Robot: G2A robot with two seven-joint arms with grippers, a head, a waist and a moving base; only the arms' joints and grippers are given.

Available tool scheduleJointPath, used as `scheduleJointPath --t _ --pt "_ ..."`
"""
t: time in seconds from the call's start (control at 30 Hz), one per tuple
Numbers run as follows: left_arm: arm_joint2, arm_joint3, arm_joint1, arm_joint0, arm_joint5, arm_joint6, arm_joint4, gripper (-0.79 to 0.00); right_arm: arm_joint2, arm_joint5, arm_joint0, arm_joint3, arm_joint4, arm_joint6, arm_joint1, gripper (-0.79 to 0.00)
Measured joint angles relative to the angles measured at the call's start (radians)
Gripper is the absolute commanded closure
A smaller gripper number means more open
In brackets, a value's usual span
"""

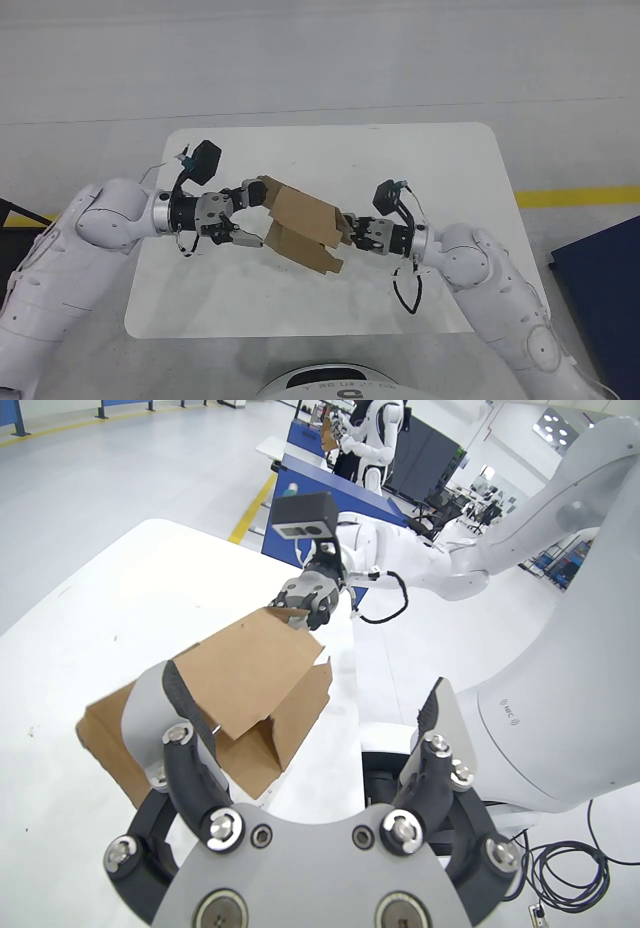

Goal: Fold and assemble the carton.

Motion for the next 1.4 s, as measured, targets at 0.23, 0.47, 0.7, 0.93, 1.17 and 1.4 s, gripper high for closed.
scheduleJointPath --t 0.23,0.47,0.7,0.93,1.17,1.4 --pt "0.119 0.013 0.035 -0.065 0.000 0.008 -0.017 -0.785 -0.016 -0.015 0.042 0.057 0.227 0.076 0.002 0.000" --pt "0.200 0.055 0.065 -0.126 0.000 0.007 -0.135 -0.785 -0.031 -0.042 0.062 0.093 0.370 0.130 0.007 0.000" --pt "0.326 0.057 0.089 -0.177 0.000 0.007 -0.268 -0.785 -0.051 -0.061 0.088 0.116 0.458 0.172 0.009 0.000" --pt "0.395 0.088 0.113 -0.222 0.000 0.007 -0.303 -0.785 -0.057 -0.073 0.098 0.138 0.495 0.169 0.012 0.000" --pt "0.473 0.072 0.127 -0.259 0.000 0.007 -0.314 -0.785 -0.066 -0.087 0.108 0.153 0.522 0.169 0.014 0.000" --pt "0.585 0.051 0.120 -0.337 0.000 0.007 -0.401 -0.785 -0.066 -0.096 0.114 0.166 0.531 0.162 0.017 0.000"
